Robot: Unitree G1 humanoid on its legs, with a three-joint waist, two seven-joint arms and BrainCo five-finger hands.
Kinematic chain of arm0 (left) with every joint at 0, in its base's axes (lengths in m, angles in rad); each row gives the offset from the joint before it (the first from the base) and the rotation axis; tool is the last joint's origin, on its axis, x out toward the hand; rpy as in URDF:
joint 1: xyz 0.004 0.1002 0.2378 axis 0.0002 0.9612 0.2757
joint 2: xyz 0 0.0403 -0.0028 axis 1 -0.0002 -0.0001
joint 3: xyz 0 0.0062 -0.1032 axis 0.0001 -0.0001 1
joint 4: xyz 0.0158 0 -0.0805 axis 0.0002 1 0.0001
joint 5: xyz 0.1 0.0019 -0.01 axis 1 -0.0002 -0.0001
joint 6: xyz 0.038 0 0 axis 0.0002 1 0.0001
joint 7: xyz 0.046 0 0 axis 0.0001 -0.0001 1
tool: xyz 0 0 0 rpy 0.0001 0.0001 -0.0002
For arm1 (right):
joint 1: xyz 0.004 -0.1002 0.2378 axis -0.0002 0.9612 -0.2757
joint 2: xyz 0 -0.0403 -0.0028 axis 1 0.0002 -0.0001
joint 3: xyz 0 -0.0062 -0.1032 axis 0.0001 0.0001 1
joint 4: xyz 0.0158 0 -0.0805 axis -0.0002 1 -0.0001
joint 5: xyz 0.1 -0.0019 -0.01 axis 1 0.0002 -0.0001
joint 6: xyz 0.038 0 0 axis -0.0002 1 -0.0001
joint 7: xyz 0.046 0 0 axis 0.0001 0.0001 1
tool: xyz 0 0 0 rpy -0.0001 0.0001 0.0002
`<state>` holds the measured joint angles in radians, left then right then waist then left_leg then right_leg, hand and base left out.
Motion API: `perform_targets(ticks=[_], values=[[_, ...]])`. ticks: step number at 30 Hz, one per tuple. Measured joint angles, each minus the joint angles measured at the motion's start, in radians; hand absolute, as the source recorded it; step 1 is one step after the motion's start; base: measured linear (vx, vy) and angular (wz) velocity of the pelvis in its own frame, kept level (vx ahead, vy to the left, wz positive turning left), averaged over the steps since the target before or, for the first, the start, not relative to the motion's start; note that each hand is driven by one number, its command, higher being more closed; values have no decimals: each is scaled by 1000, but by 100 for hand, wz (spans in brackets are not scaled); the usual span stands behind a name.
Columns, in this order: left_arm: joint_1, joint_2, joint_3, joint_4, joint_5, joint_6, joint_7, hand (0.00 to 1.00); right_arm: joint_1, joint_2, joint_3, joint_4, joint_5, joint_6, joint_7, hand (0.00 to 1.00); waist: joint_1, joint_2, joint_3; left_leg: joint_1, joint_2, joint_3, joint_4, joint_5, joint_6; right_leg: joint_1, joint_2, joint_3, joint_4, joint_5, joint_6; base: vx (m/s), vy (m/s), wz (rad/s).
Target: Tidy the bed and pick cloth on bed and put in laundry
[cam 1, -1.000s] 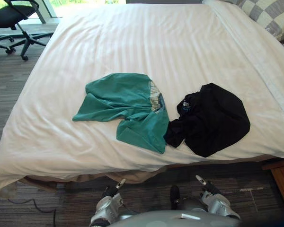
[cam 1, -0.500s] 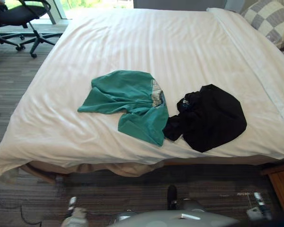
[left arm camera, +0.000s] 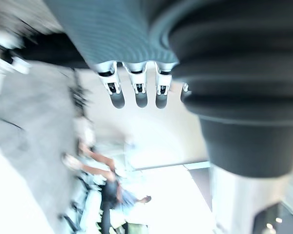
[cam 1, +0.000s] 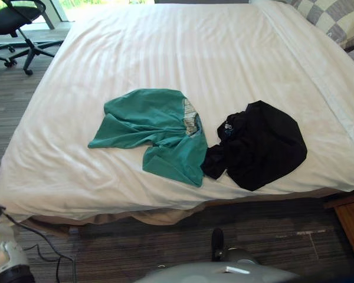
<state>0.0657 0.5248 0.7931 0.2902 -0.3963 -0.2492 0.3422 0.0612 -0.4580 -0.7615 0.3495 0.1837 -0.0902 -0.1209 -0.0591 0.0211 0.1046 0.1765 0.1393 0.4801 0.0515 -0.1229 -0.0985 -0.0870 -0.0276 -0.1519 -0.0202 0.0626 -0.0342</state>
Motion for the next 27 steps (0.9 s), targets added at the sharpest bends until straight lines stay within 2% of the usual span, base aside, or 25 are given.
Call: perform_targets(ticks=[4,8,13,16,17,20,26,27], values=[[-39,3,-104,-40,66,21,-78,0,-50,-25,118,-57,-11,31,44,0,-7,3,0,1,-8,-6,21,5,8,6,-10,15,-1,4,4,-37,16,-11],[-51,-4,-261,-41,154,52,-165,0,-109,-25,275,-58,-35,62,81,0,-5,0,5,17,-8,-5,21,5,8,11,-8,38,-2,15,1,-79,1,-16],[-55,-28,-396,-28,274,88,-231,0,-111,-23,375,-75,-52,62,102,0,-6,-13,23,20,-7,4,20,-9,11,9,-3,55,-15,43,2,-125,-2,-8],[-80,-47,-451,1,336,88,-235,0,-132,-22,397,-104,-52,62,112,0,-5,1,43,26,12,9,20,-59,3,9,19,66,-29,69,5,-148,1,-15],[-110,-47,-469,37,358,88,-235,0,-152,-19,417,-108,-52,62,116,0,-2,-7,56,26,17,19,23,-78,-1,8,23,82,-43,89,3,-195,-5,-26],[-146,-46,-511,91,398,91,-233,0,-154,-13,457,-163,-52,61,122,0,0,-21,69,19,12,53,46,-94,5,2,16,112,-56,113,12,-187,-20,-28],[-291,-37,-595,125,429,93,-221,0,-223,-13,490,-180,-52,61,124,0,-6,-13,75,-22,10,85,75,-95,4,-46,13,140,-49,138,16,-45,-14,-15],[-340,-35,-610,126,429,93,-211,0,-254,-13,504,-190,-52,62,125,0,-7,-9,96,-23,10,90,78,-95,4,-47,13,142,-49,143,20,-15,-20,-16]])
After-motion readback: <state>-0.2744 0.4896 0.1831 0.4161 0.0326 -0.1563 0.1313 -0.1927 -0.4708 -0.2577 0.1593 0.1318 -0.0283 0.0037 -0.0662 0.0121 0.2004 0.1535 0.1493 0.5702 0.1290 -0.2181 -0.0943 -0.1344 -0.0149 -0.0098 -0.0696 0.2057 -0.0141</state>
